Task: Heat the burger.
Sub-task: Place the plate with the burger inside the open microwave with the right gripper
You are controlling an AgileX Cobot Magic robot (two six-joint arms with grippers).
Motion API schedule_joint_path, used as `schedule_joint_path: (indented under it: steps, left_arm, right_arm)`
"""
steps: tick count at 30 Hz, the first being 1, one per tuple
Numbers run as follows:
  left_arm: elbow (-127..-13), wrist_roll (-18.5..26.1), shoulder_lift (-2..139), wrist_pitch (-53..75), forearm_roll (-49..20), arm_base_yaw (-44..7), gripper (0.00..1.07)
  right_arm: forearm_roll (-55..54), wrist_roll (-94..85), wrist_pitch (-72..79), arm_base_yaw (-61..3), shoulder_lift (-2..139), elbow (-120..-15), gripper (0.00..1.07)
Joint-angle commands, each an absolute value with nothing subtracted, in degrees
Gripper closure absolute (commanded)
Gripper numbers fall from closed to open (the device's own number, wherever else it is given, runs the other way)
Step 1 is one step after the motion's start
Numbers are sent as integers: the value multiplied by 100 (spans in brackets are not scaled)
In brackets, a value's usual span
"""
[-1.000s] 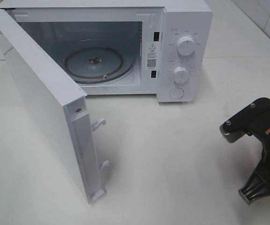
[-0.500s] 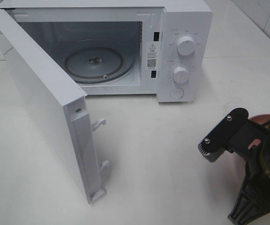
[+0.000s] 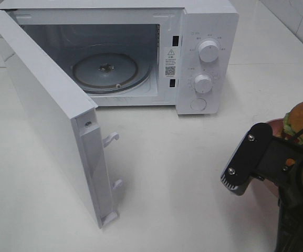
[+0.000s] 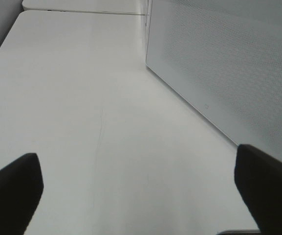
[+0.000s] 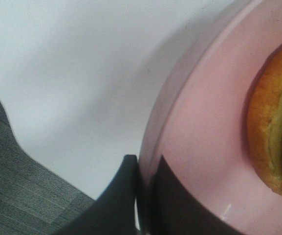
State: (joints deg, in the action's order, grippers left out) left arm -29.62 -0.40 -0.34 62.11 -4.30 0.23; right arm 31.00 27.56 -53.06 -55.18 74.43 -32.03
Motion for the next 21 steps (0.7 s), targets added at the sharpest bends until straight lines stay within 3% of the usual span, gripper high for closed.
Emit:
schedule_joint_path:
  steps: [1, 21]
  left_arm:
    - [-2956, -40, -126, 6136, -447, -11, 7]
    - [-2956, -40, -126, 6136, -447, -11, 7]
  right_arm:
    - [3403, 2361, -5466, -5552, 7265, -3186, 107]
    - [3524, 34, -4721, -5552, 6429, -3186, 107]
